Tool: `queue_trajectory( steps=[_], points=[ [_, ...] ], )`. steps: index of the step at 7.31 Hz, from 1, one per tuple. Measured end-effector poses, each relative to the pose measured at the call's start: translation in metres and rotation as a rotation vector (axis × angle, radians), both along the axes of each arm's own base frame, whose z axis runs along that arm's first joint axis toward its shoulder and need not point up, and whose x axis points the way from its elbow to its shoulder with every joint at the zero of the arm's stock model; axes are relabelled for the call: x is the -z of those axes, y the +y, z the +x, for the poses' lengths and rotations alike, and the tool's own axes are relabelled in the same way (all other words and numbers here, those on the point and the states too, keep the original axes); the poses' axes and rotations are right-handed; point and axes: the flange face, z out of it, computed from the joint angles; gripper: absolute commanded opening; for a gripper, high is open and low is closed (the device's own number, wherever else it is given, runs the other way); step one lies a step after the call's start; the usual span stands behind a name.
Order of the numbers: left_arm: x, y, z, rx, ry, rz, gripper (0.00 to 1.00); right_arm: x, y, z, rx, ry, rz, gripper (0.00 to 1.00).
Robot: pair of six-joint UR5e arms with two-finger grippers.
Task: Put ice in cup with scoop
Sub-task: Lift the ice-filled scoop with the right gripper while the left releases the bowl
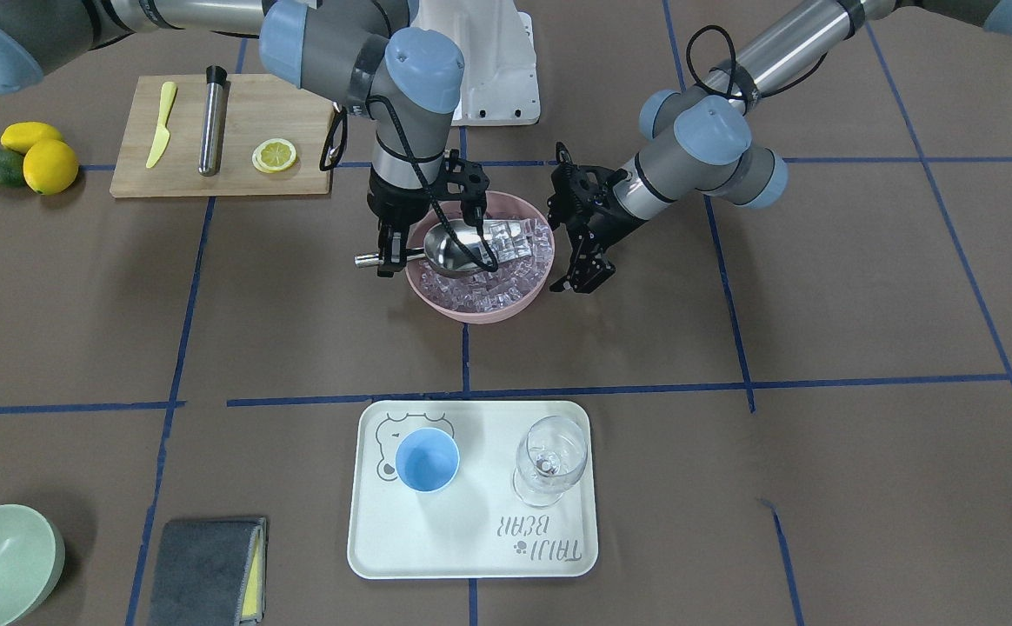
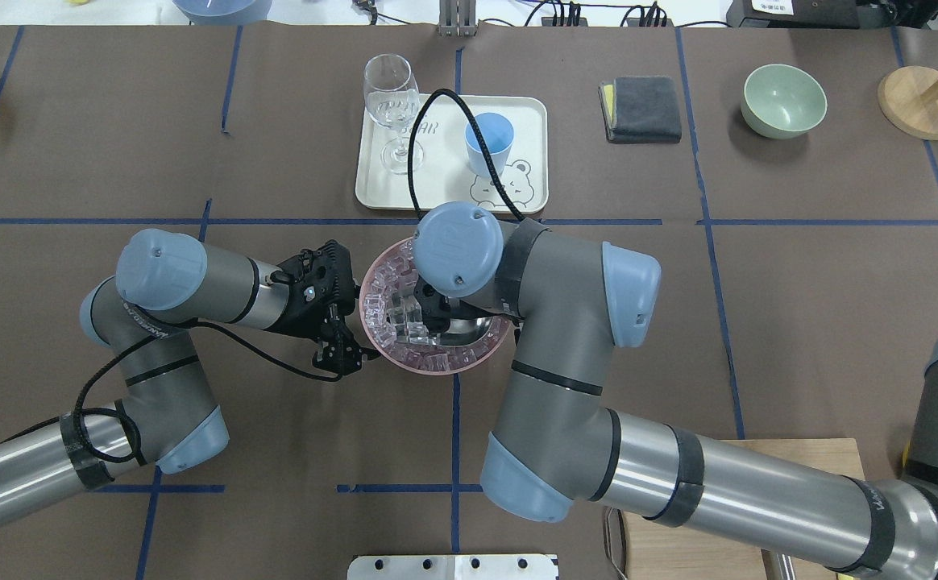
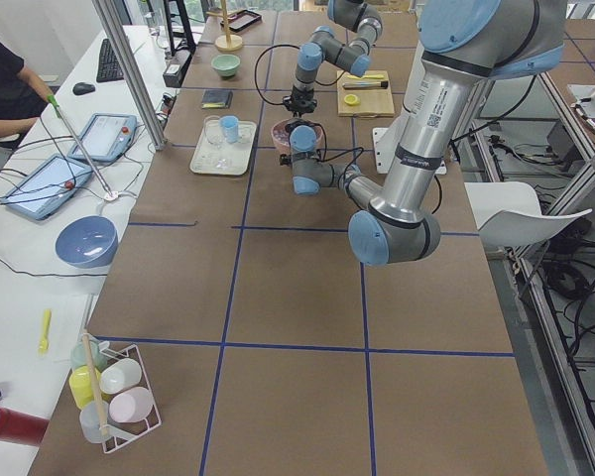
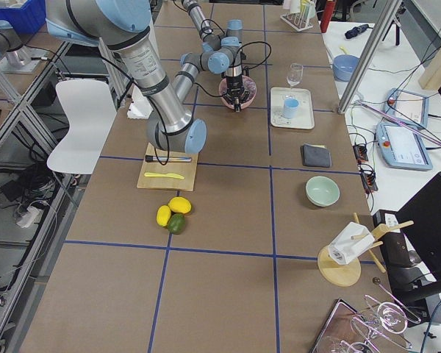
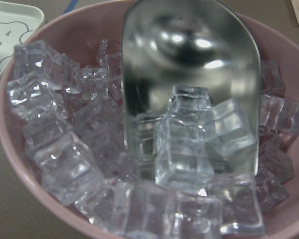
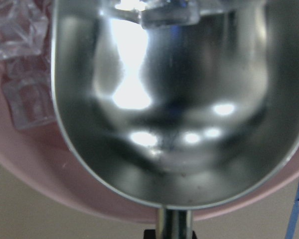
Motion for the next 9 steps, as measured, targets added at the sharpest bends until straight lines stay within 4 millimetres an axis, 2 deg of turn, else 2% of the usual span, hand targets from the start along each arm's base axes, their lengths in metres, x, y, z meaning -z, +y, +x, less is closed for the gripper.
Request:
queue_trajectory(
  steps=[3, 7, 9],
  points=[
    [0.000, 0.000, 0.000, 0.000, 0.000, 0.000, 0.97, -0.001, -0.013, 0.011, -0.004, -0.068, -0.028, 0.00],
    [0.000, 0.000, 0.000, 0.001, 0.000, 0.000, 0.97, -0.015, -0.032, 0.029, -0.020, -0.160, -0.062, 0.00],
    [-0.001, 0.000, -0.001, 0.001, 0.000, -0.002, 0.98, -0.011, -0.061, 0.062, -0.040, -0.210, -0.122, 0.00]
  ],
)
